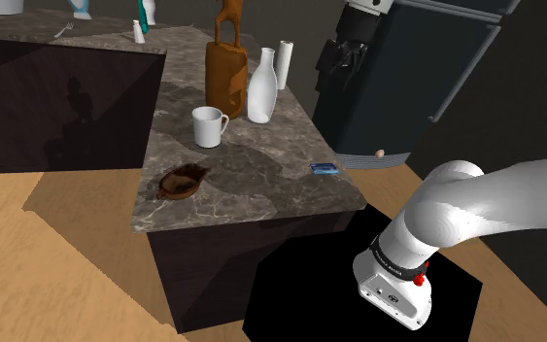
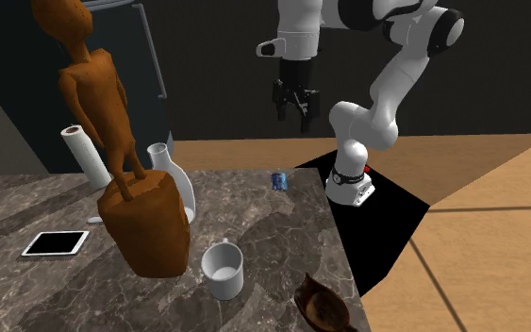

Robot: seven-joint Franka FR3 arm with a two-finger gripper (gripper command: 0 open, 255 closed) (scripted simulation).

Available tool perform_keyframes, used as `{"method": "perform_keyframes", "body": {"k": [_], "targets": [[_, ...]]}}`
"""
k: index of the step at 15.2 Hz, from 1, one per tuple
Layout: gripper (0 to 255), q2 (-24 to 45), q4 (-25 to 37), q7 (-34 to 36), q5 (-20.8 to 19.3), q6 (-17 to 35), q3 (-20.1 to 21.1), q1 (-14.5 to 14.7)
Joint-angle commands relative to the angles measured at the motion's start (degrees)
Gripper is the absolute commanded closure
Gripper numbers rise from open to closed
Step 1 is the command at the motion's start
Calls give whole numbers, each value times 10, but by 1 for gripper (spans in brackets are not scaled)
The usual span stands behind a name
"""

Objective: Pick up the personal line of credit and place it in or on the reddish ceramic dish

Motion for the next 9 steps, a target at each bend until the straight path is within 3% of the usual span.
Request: {"method": "perform_keyframes", "body": {"k": [1,9], "targets": [[0,0,0,0,0,0,0,0],[0,-182,-248,-297,-38,158,-150,48]]}}
